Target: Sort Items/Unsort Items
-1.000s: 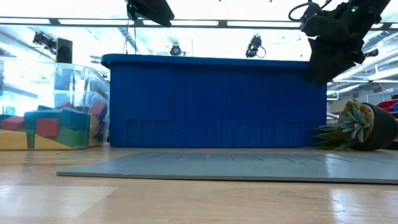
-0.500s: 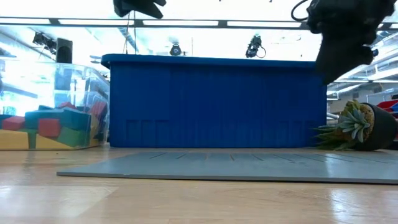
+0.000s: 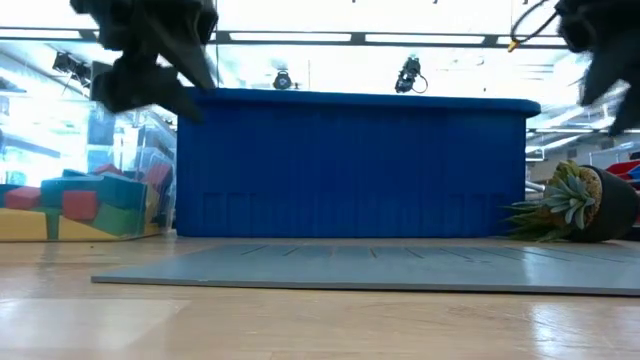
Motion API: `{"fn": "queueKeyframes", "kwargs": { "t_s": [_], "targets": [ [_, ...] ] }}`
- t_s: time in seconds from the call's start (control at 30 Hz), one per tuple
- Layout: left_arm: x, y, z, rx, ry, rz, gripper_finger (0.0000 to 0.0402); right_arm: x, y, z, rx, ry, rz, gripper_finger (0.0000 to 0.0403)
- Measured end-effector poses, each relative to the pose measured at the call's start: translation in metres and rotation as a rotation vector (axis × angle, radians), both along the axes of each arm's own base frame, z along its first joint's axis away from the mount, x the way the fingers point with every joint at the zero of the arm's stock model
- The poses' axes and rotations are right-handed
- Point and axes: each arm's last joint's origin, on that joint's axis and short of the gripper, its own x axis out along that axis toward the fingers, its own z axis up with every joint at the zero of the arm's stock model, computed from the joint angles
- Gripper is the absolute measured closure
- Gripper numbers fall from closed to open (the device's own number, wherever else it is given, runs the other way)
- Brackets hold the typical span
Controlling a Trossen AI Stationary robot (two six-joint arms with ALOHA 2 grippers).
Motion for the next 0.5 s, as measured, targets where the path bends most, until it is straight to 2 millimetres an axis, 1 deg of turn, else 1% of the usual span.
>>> {"fn": "queueKeyframes", "kwargs": {
  "t_s": [0.1, 0.17, 0.27, 0.33, 0.5],
  "targets": [
    [-0.002, 0.001, -0.021, -0.038, -0.014, 0.036, 0.0215, -0.003, 0.015, -0.013, 0.033, 0.053, -0.043, 0.0178],
    [-0.001, 0.0, -0.029, -0.045, -0.005, 0.042, 0.0215, -0.005, 0.023, -0.023, 0.036, 0.1, -0.059, 0.0181],
    [0.002, -0.002, -0.035, -0.047, 0.017, 0.028, 0.0215, -0.008, 0.032, -0.034, 0.044, 0.17, -0.072, 0.0185],
    [0.003, -0.003, -0.039, -0.05, 0.041, 0.016, 0.0215, -0.01, 0.037, -0.038, 0.045, 0.187, -0.088, 0.0186],
    [0.0, -0.009, -0.04, -0.058, 0.053, -0.002, 0.0215, -0.02, 0.048, -0.045, 0.071, 0.199, -0.133, 0.0186]
  ]
}}
